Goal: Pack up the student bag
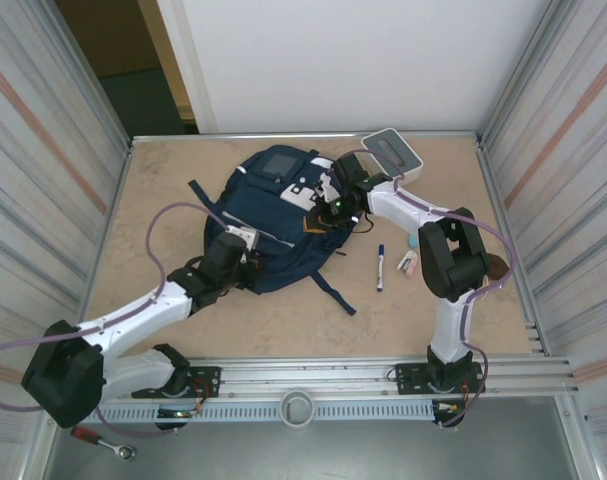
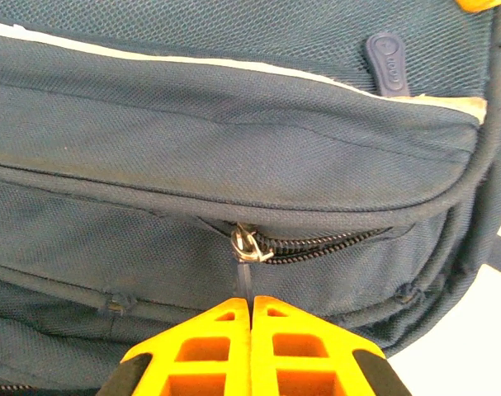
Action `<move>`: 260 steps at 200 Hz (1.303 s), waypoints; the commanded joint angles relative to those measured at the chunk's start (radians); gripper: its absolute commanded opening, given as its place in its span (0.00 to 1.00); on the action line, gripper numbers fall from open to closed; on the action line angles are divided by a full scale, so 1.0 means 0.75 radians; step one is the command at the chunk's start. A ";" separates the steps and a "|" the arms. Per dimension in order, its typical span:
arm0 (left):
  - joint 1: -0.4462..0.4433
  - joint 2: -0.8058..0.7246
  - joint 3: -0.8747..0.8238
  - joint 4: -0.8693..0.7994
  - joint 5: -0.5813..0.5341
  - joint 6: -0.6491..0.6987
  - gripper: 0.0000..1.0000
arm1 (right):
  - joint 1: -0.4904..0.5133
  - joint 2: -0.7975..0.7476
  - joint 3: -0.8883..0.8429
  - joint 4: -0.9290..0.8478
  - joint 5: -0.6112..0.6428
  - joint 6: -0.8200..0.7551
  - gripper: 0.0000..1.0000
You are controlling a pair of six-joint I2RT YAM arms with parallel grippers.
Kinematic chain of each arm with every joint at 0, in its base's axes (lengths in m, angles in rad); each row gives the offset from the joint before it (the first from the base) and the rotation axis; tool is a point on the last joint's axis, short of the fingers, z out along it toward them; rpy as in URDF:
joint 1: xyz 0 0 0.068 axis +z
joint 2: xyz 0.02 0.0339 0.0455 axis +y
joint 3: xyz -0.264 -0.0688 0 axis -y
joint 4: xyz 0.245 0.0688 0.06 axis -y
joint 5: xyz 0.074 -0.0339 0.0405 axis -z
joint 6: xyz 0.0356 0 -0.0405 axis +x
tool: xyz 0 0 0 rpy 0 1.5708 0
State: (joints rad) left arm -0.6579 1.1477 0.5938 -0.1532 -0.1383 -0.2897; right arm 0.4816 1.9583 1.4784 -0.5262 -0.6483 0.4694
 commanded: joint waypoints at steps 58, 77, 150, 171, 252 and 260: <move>0.113 0.022 0.036 -0.139 -0.250 0.011 0.00 | -0.068 0.037 0.092 -0.080 0.112 -0.185 0.00; 0.156 -0.003 0.033 -0.144 -0.243 0.028 0.00 | -0.067 0.040 0.097 -0.111 0.134 -0.216 0.00; 0.149 -0.121 -0.023 0.005 0.149 0.129 0.00 | -0.046 0.049 0.126 -0.088 0.103 -0.205 0.00; 0.151 -0.150 -0.055 0.100 0.232 0.201 0.17 | -0.042 0.057 0.132 -0.090 0.109 -0.205 0.00; 0.396 0.125 0.055 0.222 0.744 0.296 0.63 | -0.050 0.051 0.136 -0.082 0.117 -0.202 0.00; 0.396 0.138 0.055 0.242 0.765 0.326 0.64 | -0.051 0.050 0.133 -0.082 0.117 -0.202 0.00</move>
State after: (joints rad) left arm -0.3656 1.2266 0.6022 -0.0387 0.2810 -0.1104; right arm 0.4438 1.9930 1.5356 -0.6182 -0.5705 0.3286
